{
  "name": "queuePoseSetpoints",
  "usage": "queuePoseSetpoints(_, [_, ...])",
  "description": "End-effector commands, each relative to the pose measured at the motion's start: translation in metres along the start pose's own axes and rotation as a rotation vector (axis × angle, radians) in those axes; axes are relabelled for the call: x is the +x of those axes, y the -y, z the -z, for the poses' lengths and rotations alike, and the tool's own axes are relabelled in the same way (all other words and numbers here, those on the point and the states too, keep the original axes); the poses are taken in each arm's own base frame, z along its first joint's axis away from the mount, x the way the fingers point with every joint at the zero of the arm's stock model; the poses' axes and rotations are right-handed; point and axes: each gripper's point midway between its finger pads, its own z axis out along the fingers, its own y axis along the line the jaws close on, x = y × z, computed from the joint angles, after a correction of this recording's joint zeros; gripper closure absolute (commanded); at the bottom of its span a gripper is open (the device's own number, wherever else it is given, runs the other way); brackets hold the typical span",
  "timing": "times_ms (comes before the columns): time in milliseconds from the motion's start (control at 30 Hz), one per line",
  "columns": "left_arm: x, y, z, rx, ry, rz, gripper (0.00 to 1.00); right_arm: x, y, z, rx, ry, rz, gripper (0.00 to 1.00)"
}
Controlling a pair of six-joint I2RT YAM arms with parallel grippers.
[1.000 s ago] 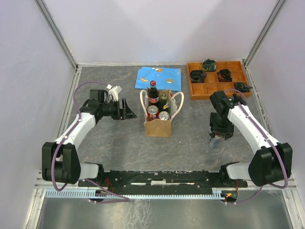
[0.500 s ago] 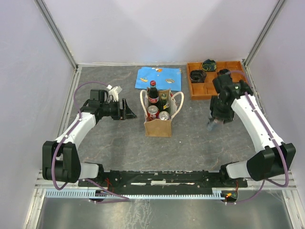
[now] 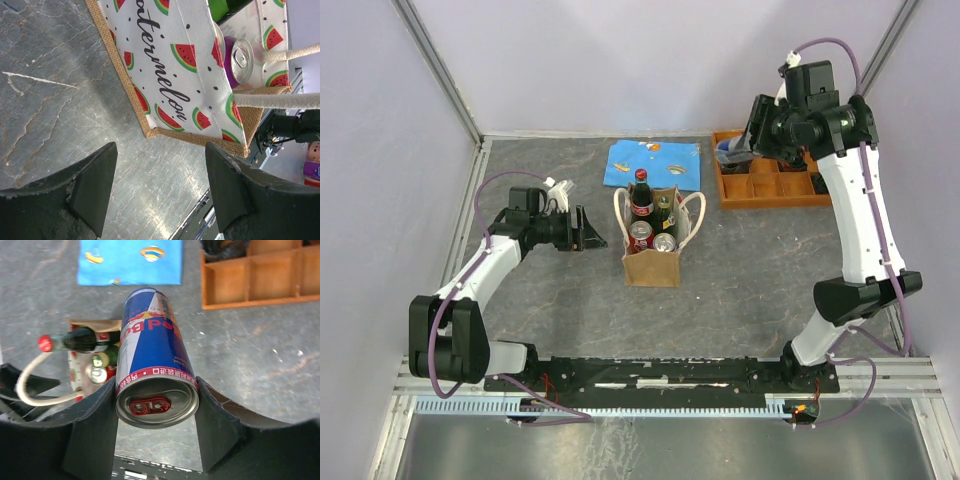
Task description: Place the beverage into the canvas bag
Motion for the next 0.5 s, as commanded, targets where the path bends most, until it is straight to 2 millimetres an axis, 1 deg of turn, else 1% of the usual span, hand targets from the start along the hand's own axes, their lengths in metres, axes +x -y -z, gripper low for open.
queuePoseSetpoints(0, [-0.015, 0.008, 0.003, 0.033, 0.053, -0.075, 0.23, -0.036, -0.065, 0.027, -0.237, 0.128, 0.017, 1.00])
queuePoseSetpoints(100, [-0.016, 0.008, 0.002, 0.032, 0.057, -0.067, 0.23, -0.032, -0.089, 0.034, -0.300, 0.121, 0.045, 1.00])
queuePoseSetpoints(200, [-0.015, 0.007, 0.002, 0.030, 0.054, -0.068, 0.23, -0.020, -0.119, 0.043, -0.367, 0.106, 0.078, 1.00])
queuePoseSetpoints(233, [-0.013, 0.007, 0.002, 0.030, 0.049, -0.068, 0.23, -0.014, -0.129, 0.046, -0.380, 0.098, 0.094, 1.00])
queuePoseSetpoints(333, [-0.014, 0.007, 0.002, 0.027, 0.047, -0.068, 0.23, 0.013, -0.146, 0.049, -0.373, 0.045, 0.147, 1.00])
queuePoseSetpoints(467, [-0.012, 0.006, 0.002, 0.025, 0.041, -0.065, 0.23, 0.054, -0.158, 0.051, -0.341, -0.025, 0.217, 1.00])
